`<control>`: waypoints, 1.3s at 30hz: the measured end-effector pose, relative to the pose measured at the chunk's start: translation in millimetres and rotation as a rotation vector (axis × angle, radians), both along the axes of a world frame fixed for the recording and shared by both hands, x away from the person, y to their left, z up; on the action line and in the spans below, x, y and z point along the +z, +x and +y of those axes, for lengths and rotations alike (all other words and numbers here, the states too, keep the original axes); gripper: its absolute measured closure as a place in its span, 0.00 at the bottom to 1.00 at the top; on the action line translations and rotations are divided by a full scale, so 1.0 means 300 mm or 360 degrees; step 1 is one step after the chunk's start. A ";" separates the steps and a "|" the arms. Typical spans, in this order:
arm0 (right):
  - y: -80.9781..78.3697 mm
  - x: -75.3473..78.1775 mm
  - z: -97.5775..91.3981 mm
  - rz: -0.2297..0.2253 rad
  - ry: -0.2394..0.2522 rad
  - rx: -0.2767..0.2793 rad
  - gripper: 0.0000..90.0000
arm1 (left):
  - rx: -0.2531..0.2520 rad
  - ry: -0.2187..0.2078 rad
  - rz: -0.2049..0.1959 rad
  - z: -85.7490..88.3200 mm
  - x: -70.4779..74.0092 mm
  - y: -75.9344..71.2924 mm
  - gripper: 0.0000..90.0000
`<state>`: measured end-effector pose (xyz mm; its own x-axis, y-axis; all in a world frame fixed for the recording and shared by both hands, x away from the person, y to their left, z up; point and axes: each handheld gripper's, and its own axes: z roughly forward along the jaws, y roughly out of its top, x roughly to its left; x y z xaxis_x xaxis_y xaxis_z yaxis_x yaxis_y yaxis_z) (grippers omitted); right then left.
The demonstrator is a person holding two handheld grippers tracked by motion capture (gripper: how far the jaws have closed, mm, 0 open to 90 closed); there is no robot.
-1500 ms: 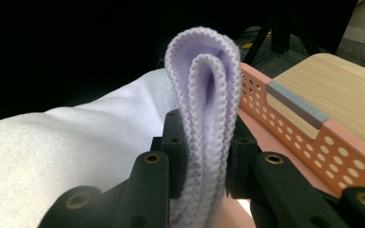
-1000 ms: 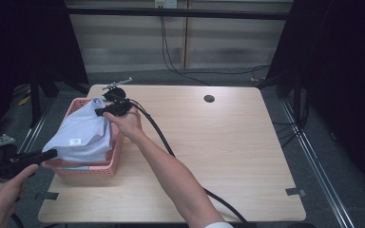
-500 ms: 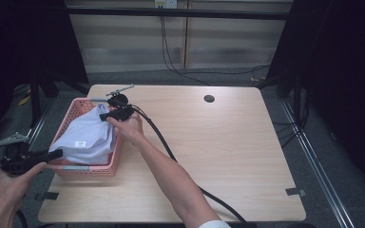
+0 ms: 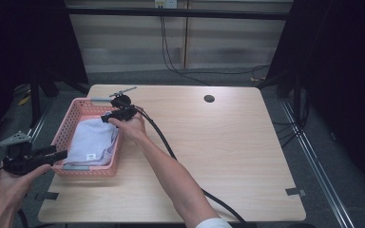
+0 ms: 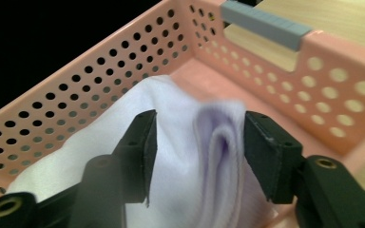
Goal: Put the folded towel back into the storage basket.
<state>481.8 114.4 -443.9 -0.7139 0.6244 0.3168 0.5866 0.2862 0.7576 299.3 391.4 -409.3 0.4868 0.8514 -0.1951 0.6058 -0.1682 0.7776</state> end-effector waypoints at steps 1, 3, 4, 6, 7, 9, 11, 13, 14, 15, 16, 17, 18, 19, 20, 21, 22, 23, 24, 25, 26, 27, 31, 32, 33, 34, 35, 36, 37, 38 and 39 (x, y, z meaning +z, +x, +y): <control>0.001 0.008 -0.009 -0.0018 0.0000 0.0012 0.50 | 0.0005 0.0006 -0.0007 -0.001 0.001 0.000 0.46; -0.001 0.022 -0.025 -0.0040 -0.0001 0.0012 0.50 | 0.0022 -0.0024 -0.0015 -0.004 0.000 -0.001 0.46; -0.002 0.029 -0.036 -0.0050 0.0003 0.0015 0.50 | 0.0033 -0.0034 -0.0015 -0.005 -0.002 -0.002 0.45; -0.004 0.041 -0.060 -0.0071 -0.0001 0.0023 0.51 | 0.0043 -0.0047 -0.0019 -0.011 -0.005 -0.007 0.44; -0.006 0.049 -0.079 -0.0086 -0.0006 0.0019 0.51 | 0.0058 -0.0049 -0.0023 -0.014 -0.005 -0.010 0.44; -0.013 0.062 -0.115 -0.0107 0.0010 0.0036 0.52 | 0.0067 -0.0065 -0.0045 -0.023 -0.005 -0.020 0.42; -0.026 0.076 -0.156 -0.0124 0.0012 0.0046 0.54 | 0.0071 -0.0065 -0.0047 -0.038 -0.008 -0.028 0.42; -0.045 0.091 -0.203 -0.0136 0.0037 0.0064 0.54 | 0.0060 -0.0067 -0.0050 -0.058 -0.011 -0.034 0.42; -0.053 0.097 -0.221 -0.0145 0.0039 0.0069 0.54 | 0.0051 -0.0073 -0.0060 -0.075 -0.012 -0.039 0.42; -0.069 0.105 -0.252 -0.0169 0.0041 0.0080 0.53 | 0.0039 -0.0083 -0.0068 -0.091 -0.013 -0.042 0.42; -0.084 0.110 -0.277 -0.0177 0.0037 0.0090 0.53 | 0.0031 -0.0081 -0.0072 -0.103 -0.014 -0.044 0.43; -0.094 0.114 -0.297 -0.0184 0.0038 0.0097 0.52 | 0.0030 -0.0085 -0.0079 -0.127 -0.016 -0.045 0.44; -0.111 0.118 -0.329 -0.0198 0.0031 0.0107 0.52 | 0.0016 -0.0071 -0.0079 -0.145 -0.017 -0.044 0.43; -0.124 0.121 -0.357 -0.0211 0.0034 0.0108 0.51 | 0.0003 -0.0069 -0.0074 -0.163 -0.019 -0.042 0.42; -0.136 0.124 -0.385 -0.0215 0.0045 0.0101 0.50 | 0.0001 -0.0072 -0.0072 -0.181 -0.020 -0.040 0.39; -0.147 0.128 -0.413 -0.0224 0.0036 0.0097 0.50 | 0.0018 -0.0080 -0.0076 -0.196 -0.020 -0.039 0.37; -0.157 0.130 -0.433 -0.0237 0.0032 0.0090 0.50 | 0.0021 -0.0078 -0.0089 -0.218 -0.020 -0.040 0.36; -0.172 0.130 -0.467 -0.0249 0.0061 0.0089 0.50 | -0.0001 -0.0086 -0.0089 -0.236 -0.019 -0.039 0.34; -0.182 0.130 -0.493 -0.0243 0.0076 0.0094 0.50 | -0.0022 -0.0089 -0.0085 -0.250 -0.019 -0.037 0.33; -0.191 0.130 -0.512 -0.0245 0.0079 0.0089 0.50 | -0.0035 -0.0089 -0.0087 -0.272 -0.018 -0.036 0.32; -0.202 0.128 -0.536 -0.0252 0.0088 0.0087 0.50 | -0.0051 -0.0111 -0.0094 -0.300 -0.018 -0.037 0.31; -0.217 0.125 -0.564 -0.0255 0.0082 0.0089 0.50 | -0.0084 -0.0100 -0.0089 -0.312 -0.017 -0.035 0.31; -0.285 0.110 -0.665 -0.0235 0.0105 0.0074 0.51 | -0.0140 -0.0065 -0.0094 -0.410 -0.022 -0.047 0.32; -0.303 0.110 -0.690 -0.0240 0.0074 0.0071 0.50 | -0.0161 -0.0052 -0.0088 -0.431 -0.023 -0.051 0.33; -0.323 0.110 -0.716 -0.0255 0.0060 0.0063 0.50 | -0.0153 -0.0035 -0.0084 -0.453 -0.025 -0.055 0.34; -0.344 0.110 -0.745 -0.0253 0.0066 0.0059 0.50 | -0.0150 -0.0029 -0.0100 -0.470 -0.029 -0.062 0.34; -0.367 0.108 -0.771 -0.0262 0.0049 0.0057 0.49 | -0.0160 -0.0056 -0.0111 -0.489 -0.036 -0.069 0.35; -0.394 0.107 -0.798 -0.0273 0.0021 0.0035 0.48 | -0.0164 -0.0044 -0.0097 -0.508 -0.044 -0.075 0.35; -0.422 0.101 -0.825 -0.0275 0.0014 0.0025 0.48 | -0.0162 -0.0022 -0.0083 -0.534 -0.054 -0.085 0.36; -0.458 0.089 -0.860 -0.0275 -0.0002 0.0021 0.47 | -0.0171 -0.0019 -0.0075 -0.548 -0.062 -0.092 0.36; -0.482 0.078 -0.881 -0.0280 -0.0014 -0.0002 0.46 | -0.0162 -0.0026 -0.0076 -0.564 -0.071 -0.101 0.37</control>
